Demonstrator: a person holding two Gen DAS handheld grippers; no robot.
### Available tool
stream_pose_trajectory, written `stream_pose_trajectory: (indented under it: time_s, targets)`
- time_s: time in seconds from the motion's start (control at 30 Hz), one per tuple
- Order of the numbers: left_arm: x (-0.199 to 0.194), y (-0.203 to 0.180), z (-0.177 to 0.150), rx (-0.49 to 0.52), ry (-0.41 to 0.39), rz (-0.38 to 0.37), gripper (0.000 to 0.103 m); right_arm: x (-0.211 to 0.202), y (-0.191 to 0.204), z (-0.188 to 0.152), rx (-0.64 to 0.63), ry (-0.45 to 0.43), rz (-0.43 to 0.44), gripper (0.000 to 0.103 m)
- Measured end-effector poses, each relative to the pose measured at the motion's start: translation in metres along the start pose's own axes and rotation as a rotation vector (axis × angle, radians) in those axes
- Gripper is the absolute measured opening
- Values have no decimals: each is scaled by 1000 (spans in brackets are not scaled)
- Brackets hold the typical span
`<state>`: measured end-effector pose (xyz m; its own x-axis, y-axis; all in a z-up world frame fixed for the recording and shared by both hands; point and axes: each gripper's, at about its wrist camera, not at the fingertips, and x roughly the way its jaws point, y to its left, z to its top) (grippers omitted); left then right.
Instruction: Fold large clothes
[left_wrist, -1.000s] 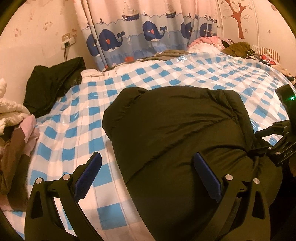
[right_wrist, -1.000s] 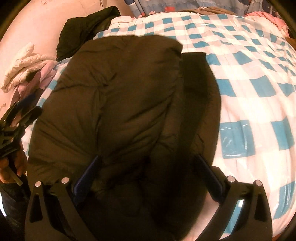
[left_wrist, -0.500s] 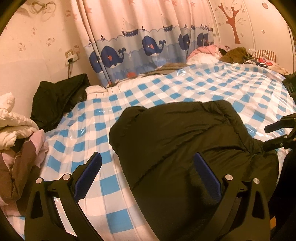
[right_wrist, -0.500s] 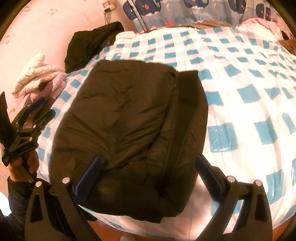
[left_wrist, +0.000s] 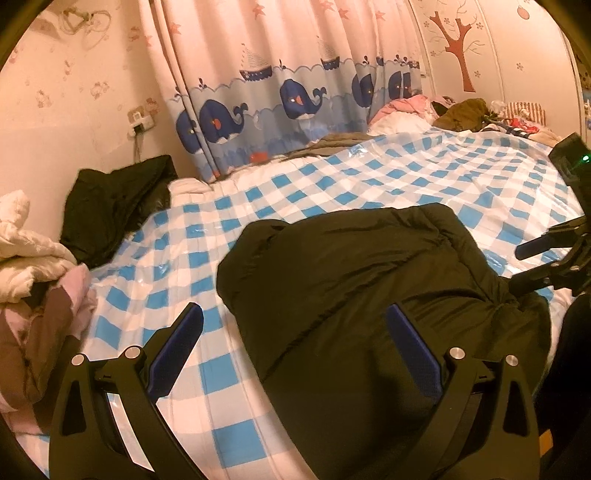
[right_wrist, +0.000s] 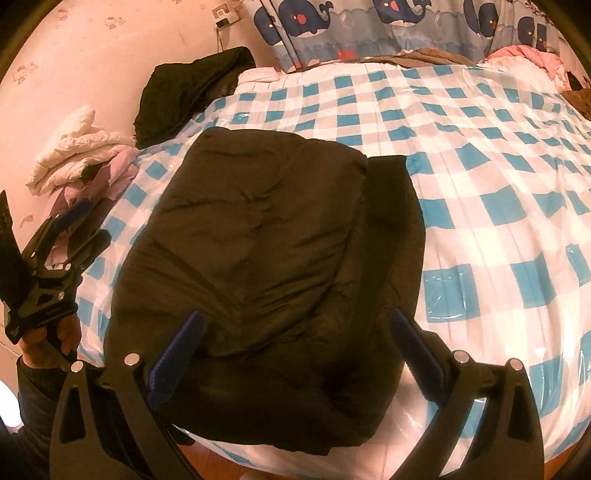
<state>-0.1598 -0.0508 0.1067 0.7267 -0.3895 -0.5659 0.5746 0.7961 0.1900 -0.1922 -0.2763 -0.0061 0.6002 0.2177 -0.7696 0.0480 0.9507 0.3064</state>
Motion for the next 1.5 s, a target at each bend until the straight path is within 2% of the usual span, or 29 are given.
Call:
stream_pose_trajectory:
  time_s: [0.07,0.13,0.2,0.27,0.3,0.37,0.47,0.57,0.73,0.8,0.9,1.07,1.2,1.3,1.37,1.43,1.47,1.5]
  targets:
    - [10,13,-2,-86,57,-60,95,1,-7,3,24,-5,-13,96]
    - [25,36,-7,-236,137,-155,95,3,-13,7,52,-3,-20,96]
    - [48,67,-21,-450,241,-265,95,7,-18,14,68,0,-8,96]
    - [67,86,-38,-601,320,-333,95,12,-18,19,70,4,-1,96]
    - [76,91,-46,-645,352,-337,95,16,-18,22,69,13,-4,96]
    - [89,95,-58,-692,395,-342,95,29,-19,25,74,49,-16,96]
    - [103,85,-68,-726,430,-422,95,60,-26,21,105,128,2,96]
    - [113,76,-74,-740,446,-452,95,77,-32,13,165,130,36,97]
    - [106,67,-71,-706,408,-426,95,98,-23,6,240,34,89,98]
    - [99,72,-70,-695,390,-385,95,111,-10,13,240,21,116,98]
    - [87,100,-74,-741,363,-300,95,135,19,30,222,27,156,98]
    - [76,169,-82,-846,323,-123,95,189,75,68,171,33,209,98]
    - [84,213,-101,-921,360,-60,95,225,102,98,47,81,190,98]
    - [72,228,-111,-937,383,-44,95,229,110,106,-43,143,157,98]
    - [52,240,-113,-946,344,2,95,225,105,101,-78,160,139,98]
    - [31,242,-106,-942,246,109,95,220,95,99,-70,211,134,98]
    - [21,238,-101,-926,199,118,95,215,86,98,-62,230,129,98]
    - [17,233,-94,-902,160,97,95,201,85,106,-67,203,106,98]
